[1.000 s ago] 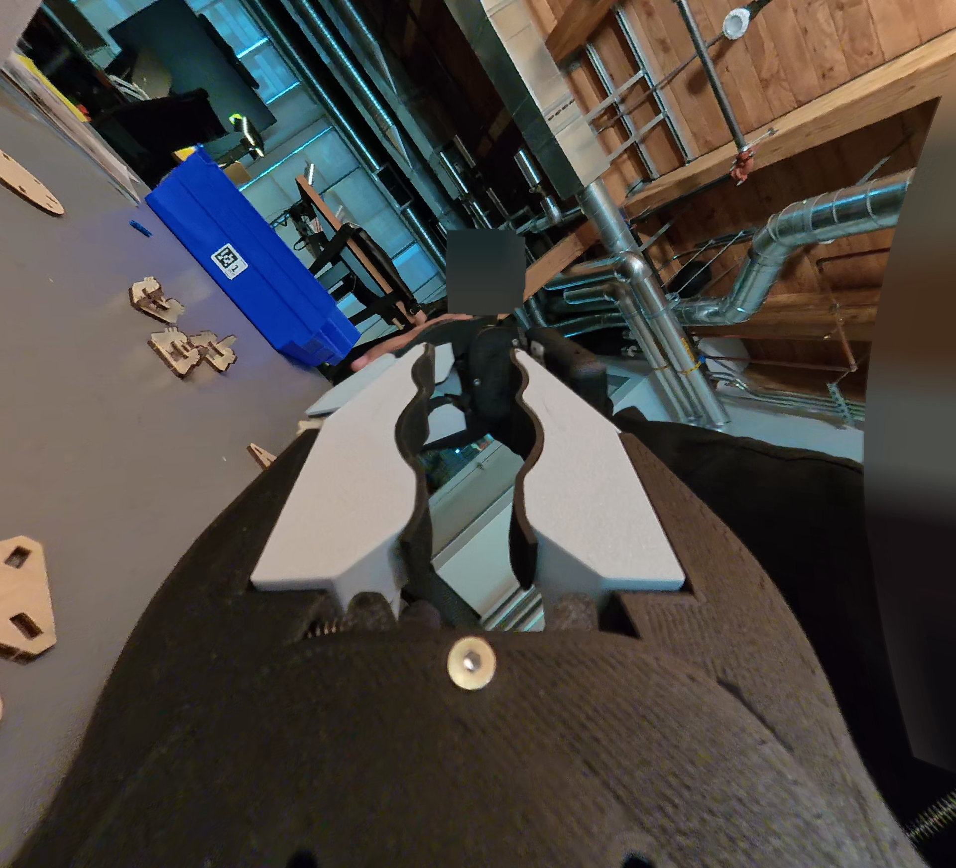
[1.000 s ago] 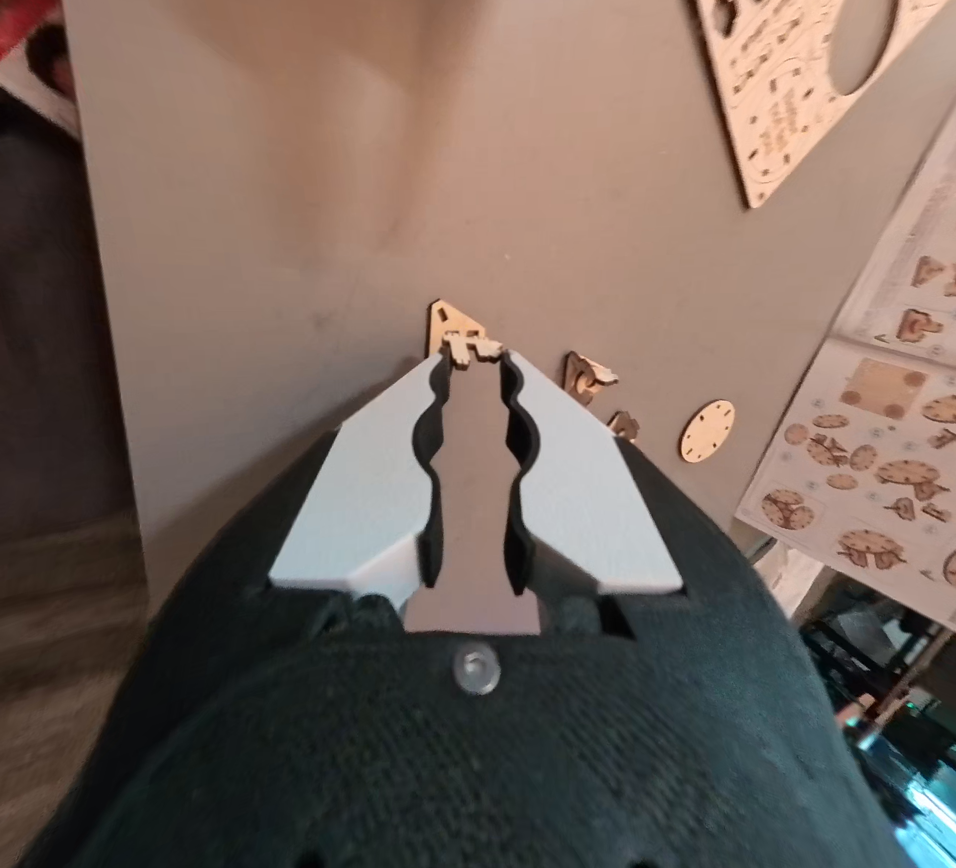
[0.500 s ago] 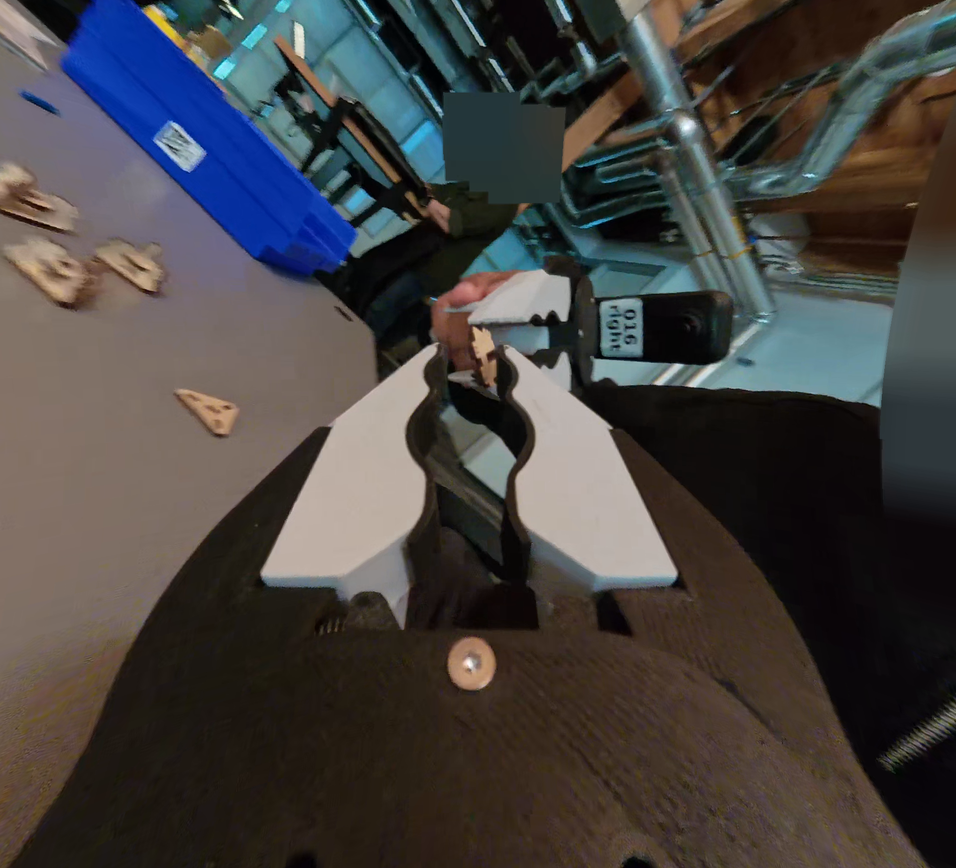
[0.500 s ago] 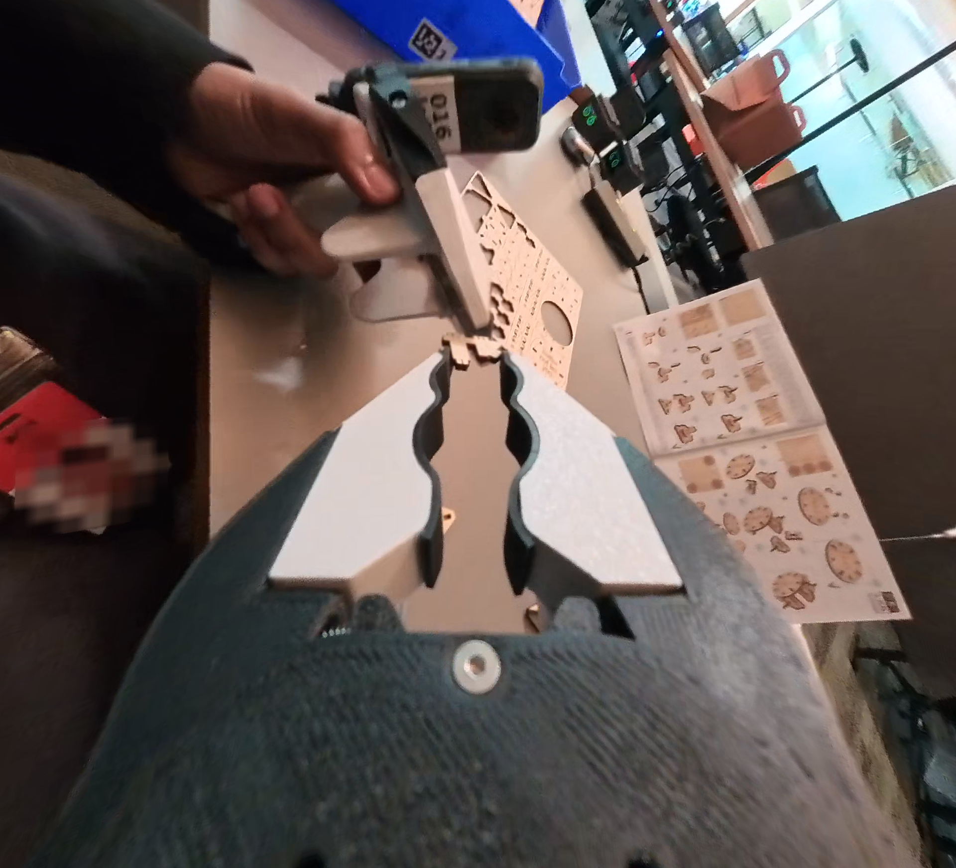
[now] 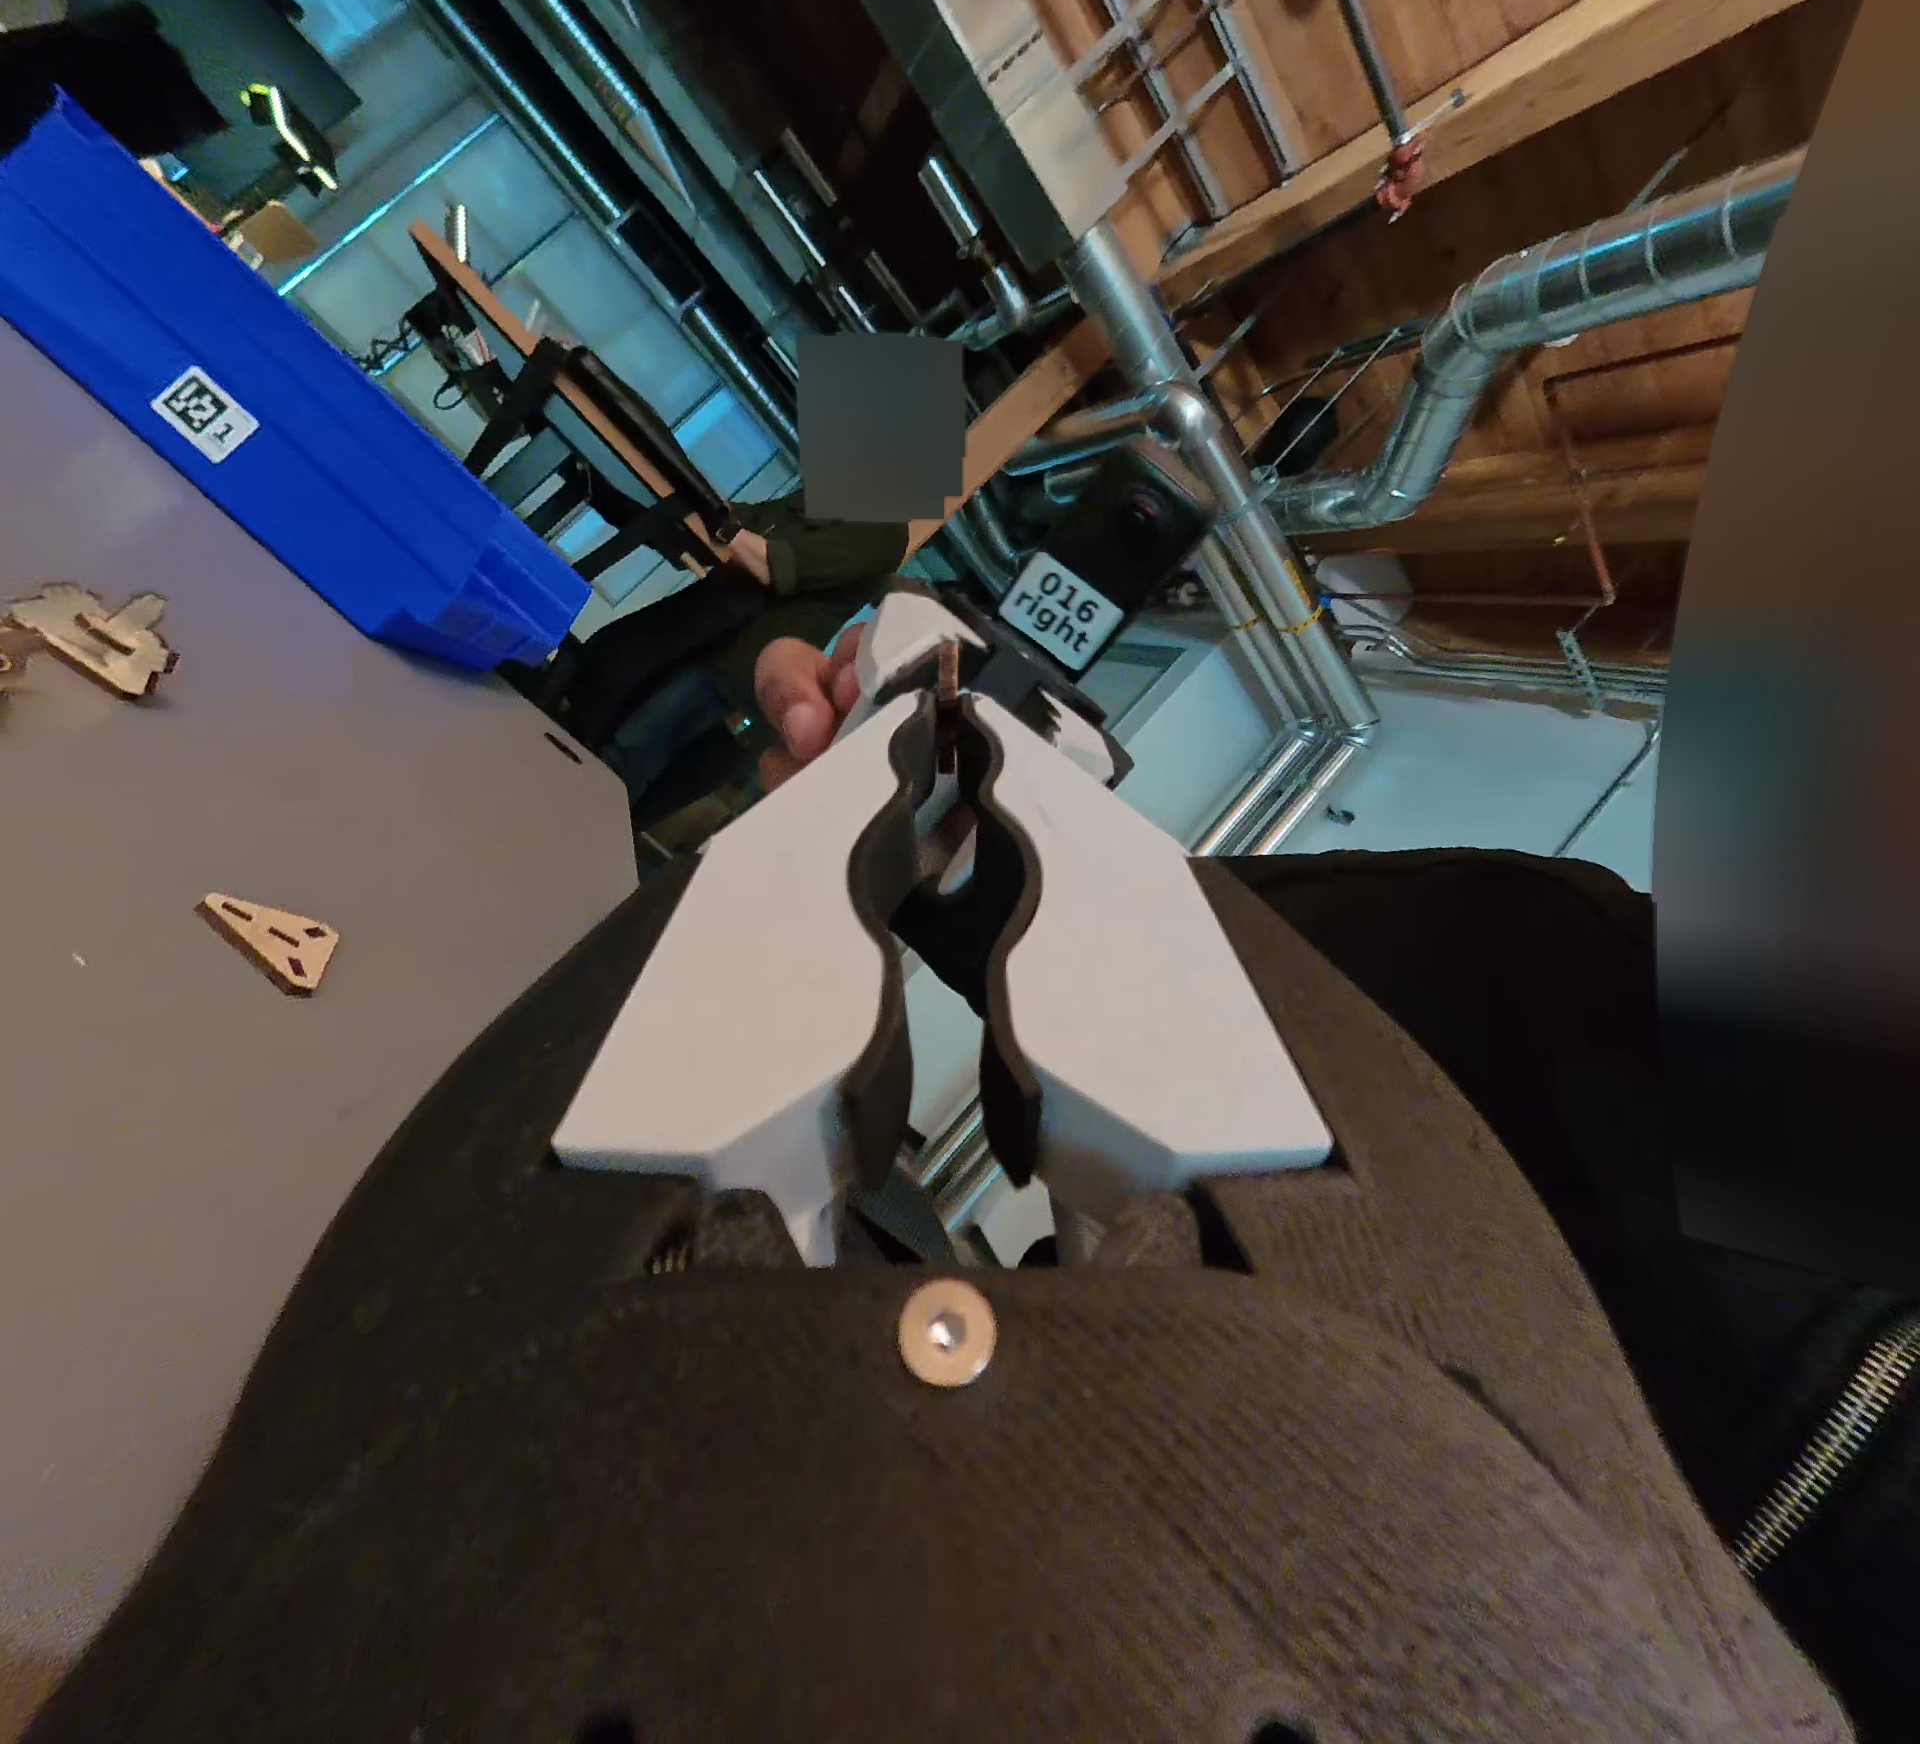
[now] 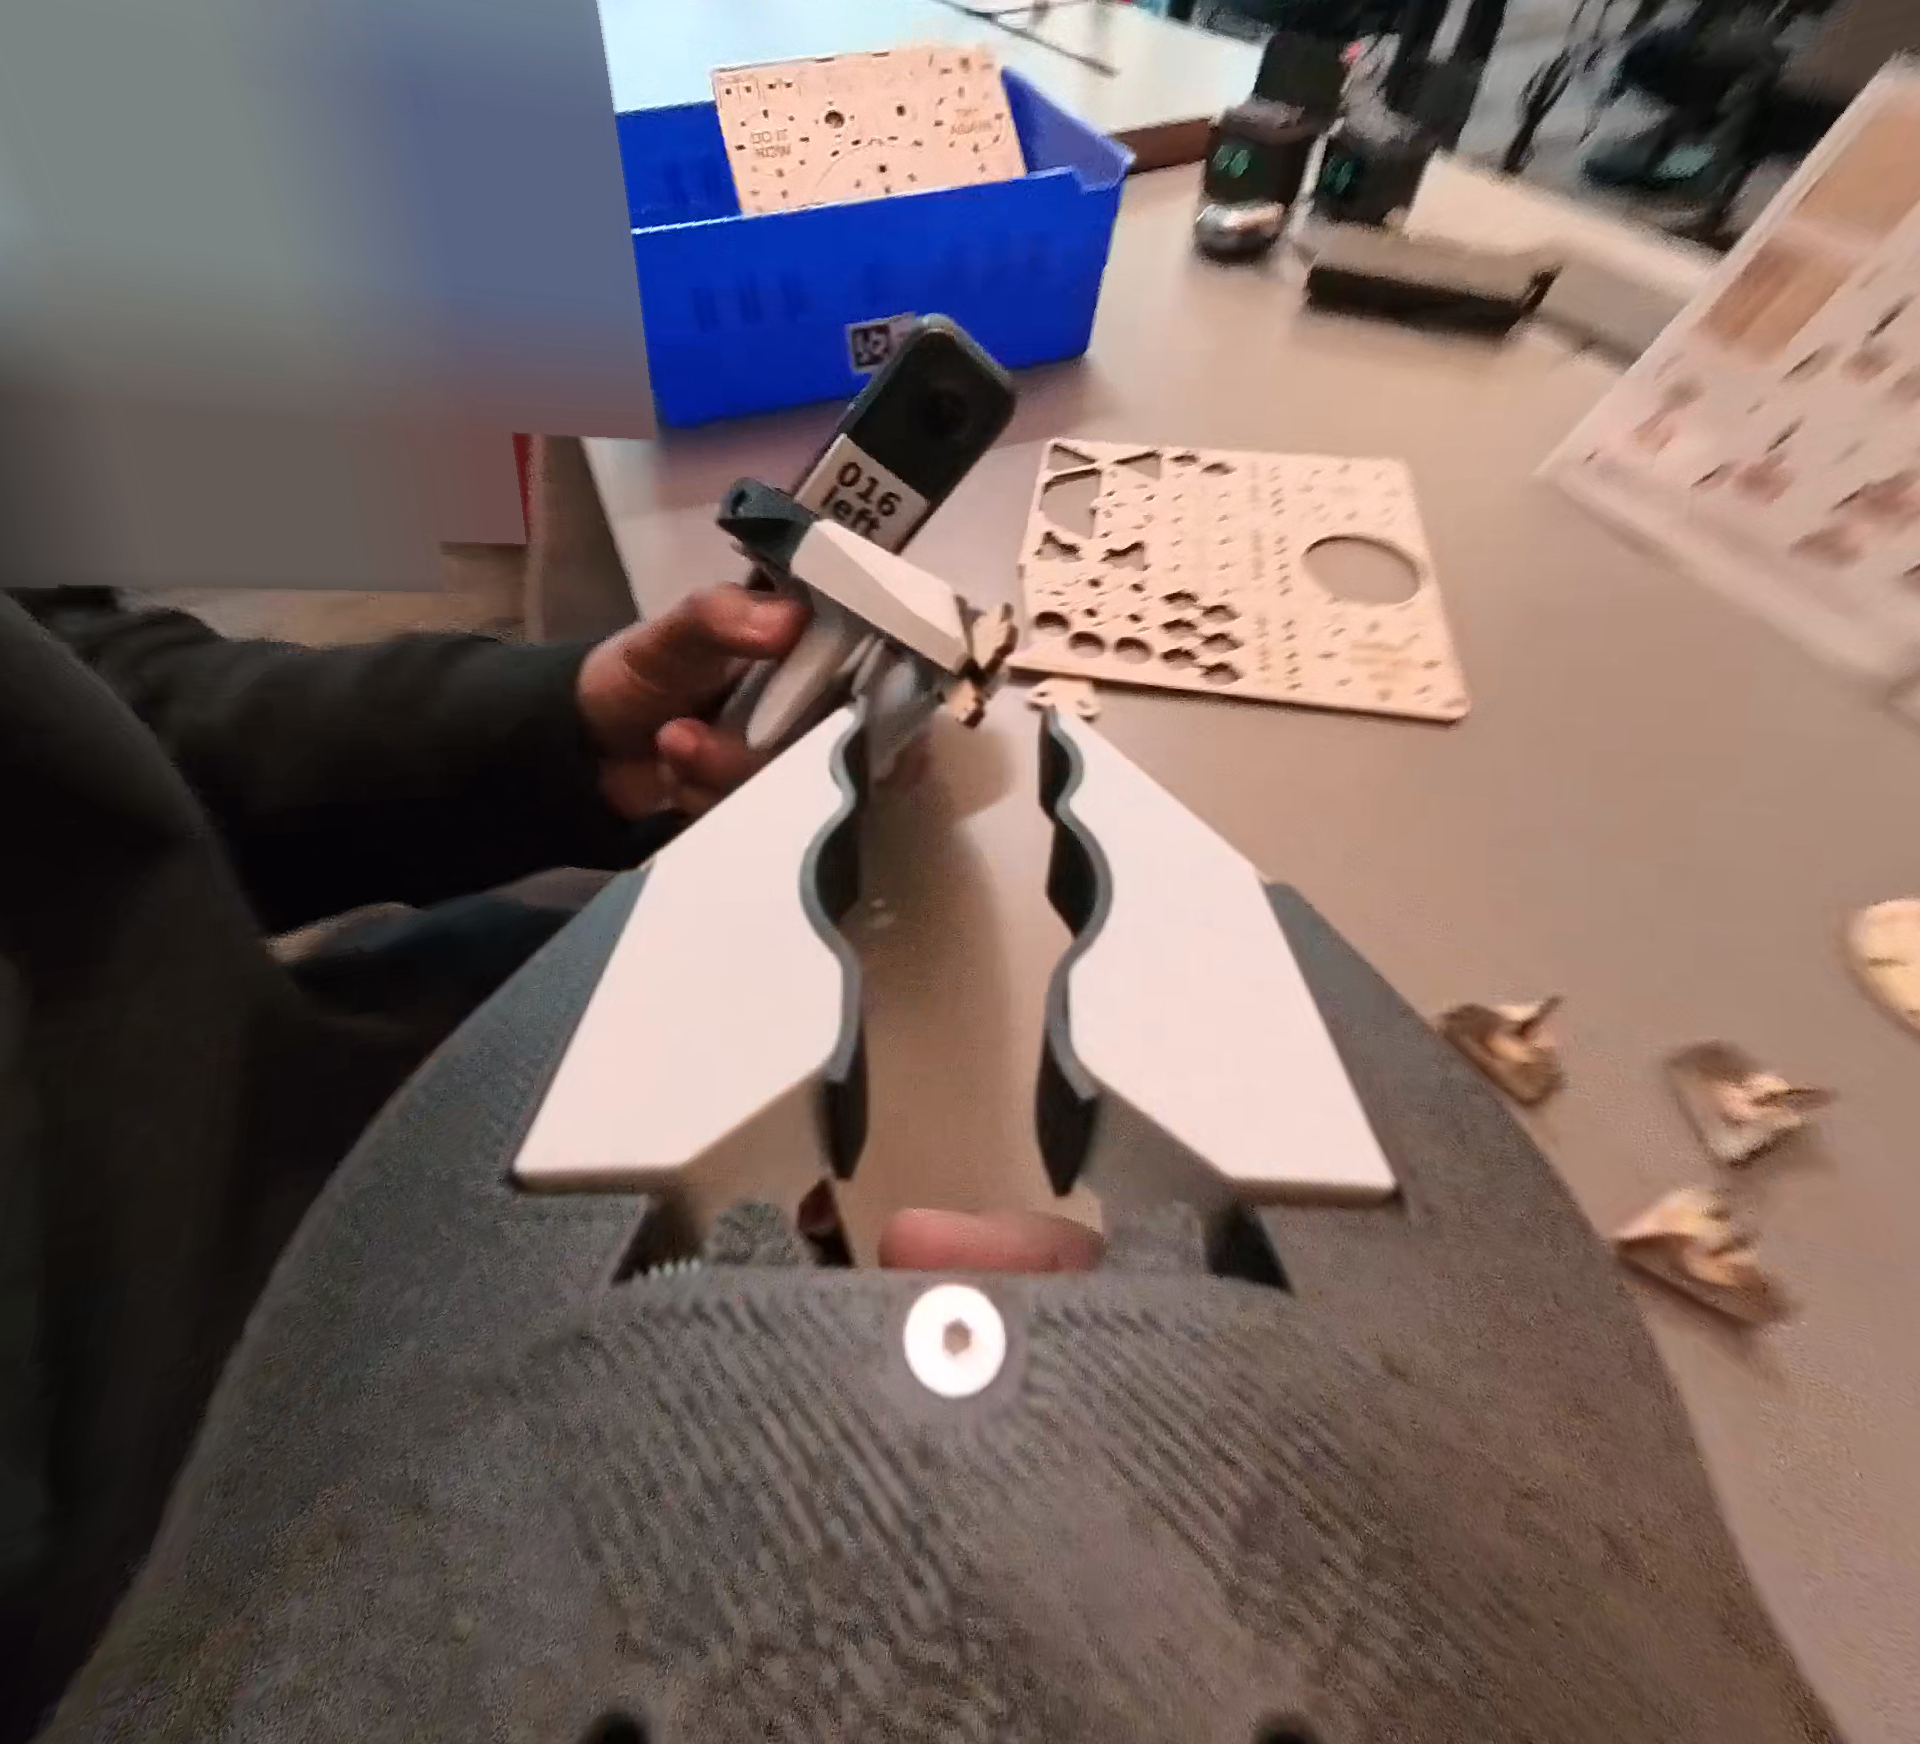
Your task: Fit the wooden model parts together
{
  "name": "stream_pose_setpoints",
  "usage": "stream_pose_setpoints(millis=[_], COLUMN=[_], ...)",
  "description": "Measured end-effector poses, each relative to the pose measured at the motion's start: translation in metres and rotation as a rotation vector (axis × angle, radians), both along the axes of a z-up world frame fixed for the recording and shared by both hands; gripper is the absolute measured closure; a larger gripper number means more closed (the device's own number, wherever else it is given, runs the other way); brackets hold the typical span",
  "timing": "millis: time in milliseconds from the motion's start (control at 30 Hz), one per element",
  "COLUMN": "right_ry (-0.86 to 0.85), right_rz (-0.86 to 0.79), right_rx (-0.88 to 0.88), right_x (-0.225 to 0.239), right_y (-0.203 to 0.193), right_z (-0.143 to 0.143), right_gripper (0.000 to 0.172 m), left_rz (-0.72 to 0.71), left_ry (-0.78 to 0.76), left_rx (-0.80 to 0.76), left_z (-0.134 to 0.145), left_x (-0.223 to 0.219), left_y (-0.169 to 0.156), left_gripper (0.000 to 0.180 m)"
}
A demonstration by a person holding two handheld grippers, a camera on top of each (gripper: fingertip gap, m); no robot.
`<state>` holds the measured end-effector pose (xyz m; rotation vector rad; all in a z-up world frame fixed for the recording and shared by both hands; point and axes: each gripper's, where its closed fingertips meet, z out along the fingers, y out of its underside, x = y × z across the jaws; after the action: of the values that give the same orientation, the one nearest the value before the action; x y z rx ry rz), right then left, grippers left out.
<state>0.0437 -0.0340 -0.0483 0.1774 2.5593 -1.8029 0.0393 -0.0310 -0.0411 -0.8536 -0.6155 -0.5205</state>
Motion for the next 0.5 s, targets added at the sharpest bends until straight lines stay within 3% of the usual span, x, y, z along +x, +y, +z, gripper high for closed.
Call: stream_pose_setpoints(millis=[67,133,267,367,433,500], right_ry=[-0.1,-0.137,-0.158,-0.167,-0.145,-0.118], right_rz=[0.008,-0.016,0.016,0.01,-0.024,-0.075], right_rx=[-0.003,-0.005,0.076,0.135,0.197,0.274], right_x=[0.003,-0.002,-0.005,-0.013,-0.024,-0.042], right_y=[-0.006,-0.01,-0.013,-0.015,-0.016,-0.013], right_z=[-0.001,0.0,-0.007,-0.011,-0.018,-0.026], right_gripper=[0.143,0.162,0.164,0.165,0.171,0.171], left_rz=[-0.006,-0.005,0.031,0.139,0.239,0.328], left_ry=[0.006,0.011,0.009,0.024,0.034,0.05], left_rx=[0.007,0.018,-0.014,-0.112,-0.212,-0.258], left_z=[0.001,0.002,-0.003,-0.008,-0.014,-0.014], left_x=[0.001,0.002,-0.001,-0.009,-0.017,-0.022], left_y=[0.0,0.0,-0.004,-0.007,-0.012,-0.027], left_gripper=[0.178,0.178,0.179,0.177,0.153,0.158])
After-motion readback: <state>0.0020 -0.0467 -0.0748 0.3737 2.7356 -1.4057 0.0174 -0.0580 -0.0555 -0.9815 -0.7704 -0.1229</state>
